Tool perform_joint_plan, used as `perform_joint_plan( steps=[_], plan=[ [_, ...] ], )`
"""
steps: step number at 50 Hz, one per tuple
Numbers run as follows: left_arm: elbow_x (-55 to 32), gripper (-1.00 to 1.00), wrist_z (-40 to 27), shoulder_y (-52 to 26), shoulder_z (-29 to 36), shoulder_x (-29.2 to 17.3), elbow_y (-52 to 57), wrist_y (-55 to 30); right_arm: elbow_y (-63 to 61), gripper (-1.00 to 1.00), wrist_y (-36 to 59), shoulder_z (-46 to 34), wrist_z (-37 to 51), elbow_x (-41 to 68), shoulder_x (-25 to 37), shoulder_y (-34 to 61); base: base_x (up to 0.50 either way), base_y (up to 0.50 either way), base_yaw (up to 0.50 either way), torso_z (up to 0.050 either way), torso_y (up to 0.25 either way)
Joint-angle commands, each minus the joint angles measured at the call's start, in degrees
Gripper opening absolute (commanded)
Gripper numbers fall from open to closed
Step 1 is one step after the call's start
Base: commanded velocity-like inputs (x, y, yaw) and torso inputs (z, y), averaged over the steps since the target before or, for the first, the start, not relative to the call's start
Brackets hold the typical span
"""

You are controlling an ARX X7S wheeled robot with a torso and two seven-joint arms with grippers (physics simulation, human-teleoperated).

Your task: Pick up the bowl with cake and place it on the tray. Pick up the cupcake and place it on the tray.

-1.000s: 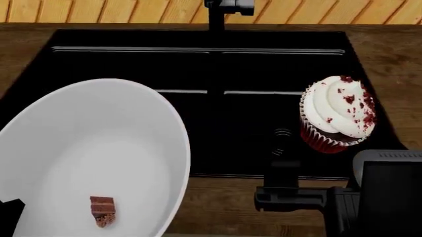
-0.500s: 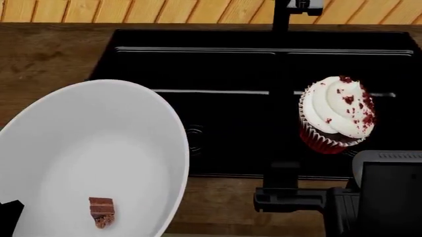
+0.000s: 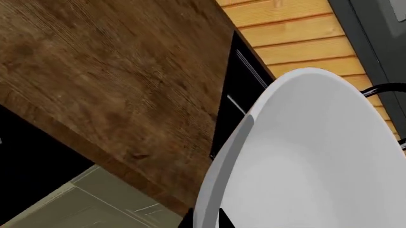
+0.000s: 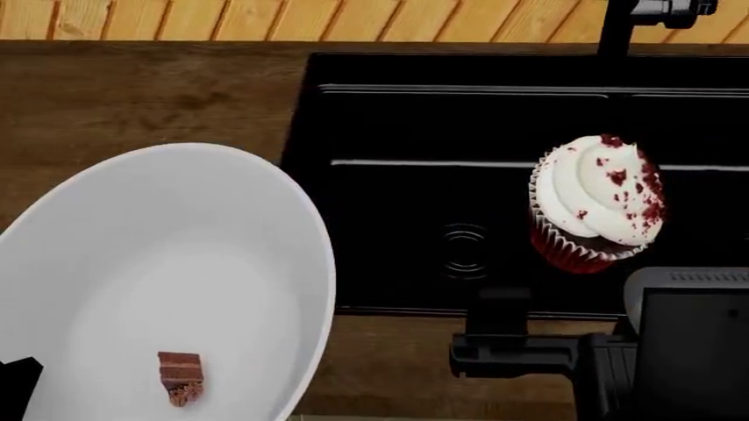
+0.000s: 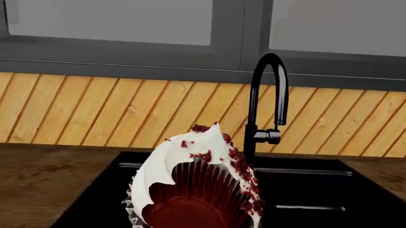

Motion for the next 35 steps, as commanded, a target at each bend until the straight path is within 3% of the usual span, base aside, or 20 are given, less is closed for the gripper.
perform_joint_plan(
  steps=[1,35],
  plan=[
    [-0.1,-1.0,-1.3,-0.4,-0.4,0.1,0.1,0.7,-0.4,-1.0,1.1,0.6,-0.6,-1.4,0.1,0.3,0.0,0.5,0.0,0.0,0.0],
    [0.3,-1.0,-1.2,-0.9,0.2,0.3,-0.3,0.5,0.0,-1.0,0.8,0.6,-1.1,-1.8,-0.2,0.3,0.0,0.5,0.0,0.0,0.001]
  ],
)
